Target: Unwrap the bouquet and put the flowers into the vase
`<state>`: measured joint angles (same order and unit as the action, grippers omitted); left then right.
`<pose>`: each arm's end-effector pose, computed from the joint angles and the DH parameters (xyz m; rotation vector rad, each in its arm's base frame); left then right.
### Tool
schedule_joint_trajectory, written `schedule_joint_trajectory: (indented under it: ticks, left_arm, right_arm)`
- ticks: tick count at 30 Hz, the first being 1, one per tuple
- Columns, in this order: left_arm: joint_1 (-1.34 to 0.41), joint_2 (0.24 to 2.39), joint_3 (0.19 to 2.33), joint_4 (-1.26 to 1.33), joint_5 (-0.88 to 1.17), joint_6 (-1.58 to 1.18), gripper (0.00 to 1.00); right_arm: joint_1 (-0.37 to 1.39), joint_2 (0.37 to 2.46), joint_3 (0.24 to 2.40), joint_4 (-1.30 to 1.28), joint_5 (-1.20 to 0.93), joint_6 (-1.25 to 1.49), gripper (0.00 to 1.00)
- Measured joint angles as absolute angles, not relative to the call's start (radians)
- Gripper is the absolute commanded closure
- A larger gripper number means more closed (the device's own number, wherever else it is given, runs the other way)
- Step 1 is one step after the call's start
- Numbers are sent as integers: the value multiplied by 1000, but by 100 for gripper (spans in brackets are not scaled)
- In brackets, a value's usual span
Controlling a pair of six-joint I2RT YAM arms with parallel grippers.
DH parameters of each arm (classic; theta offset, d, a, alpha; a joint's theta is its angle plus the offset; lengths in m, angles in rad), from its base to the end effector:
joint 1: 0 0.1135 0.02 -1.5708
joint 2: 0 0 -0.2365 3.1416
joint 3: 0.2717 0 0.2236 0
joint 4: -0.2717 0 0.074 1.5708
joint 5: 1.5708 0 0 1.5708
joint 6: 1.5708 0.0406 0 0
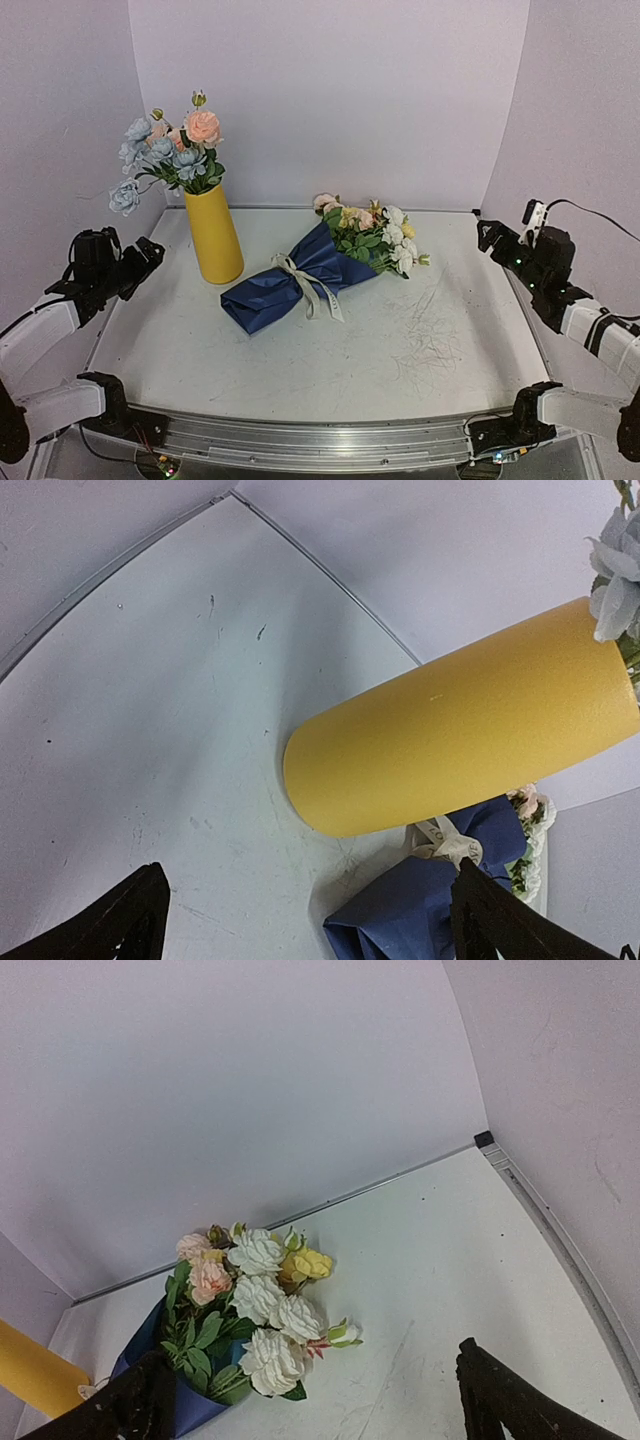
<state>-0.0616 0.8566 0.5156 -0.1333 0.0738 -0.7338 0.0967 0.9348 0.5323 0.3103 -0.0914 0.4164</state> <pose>0.1895 -0.0147 0.2244 -0.6454 1.9903 -0.5660 0.2138 0.0245 0.2641 0.1985 1.6717 0.4636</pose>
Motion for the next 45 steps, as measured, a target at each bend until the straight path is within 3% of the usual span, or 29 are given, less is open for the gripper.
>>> schedule_joint_trajectory:
  ticks: [9,22,28,33,45]
  left_arm:
    - [-62,884,509,-128,110,-691,1]
    - [-89,923,406,59,395,-582,0]
    - [-266,1034,405,115,336,-550,1]
    - [-286,1124,406,133,319,-535,3]
    - [-334,1315,480,185,373,-462,6]
  right_arm:
    - [97,986,516,313,-91,428,2]
    - [108,1139,530,340,-180,432,2]
    - [353,1382,645,371,-170,481,7]
    - [527,1539,740,419,-165,539,16]
    - [733,1699,842,461,-132,589,16]
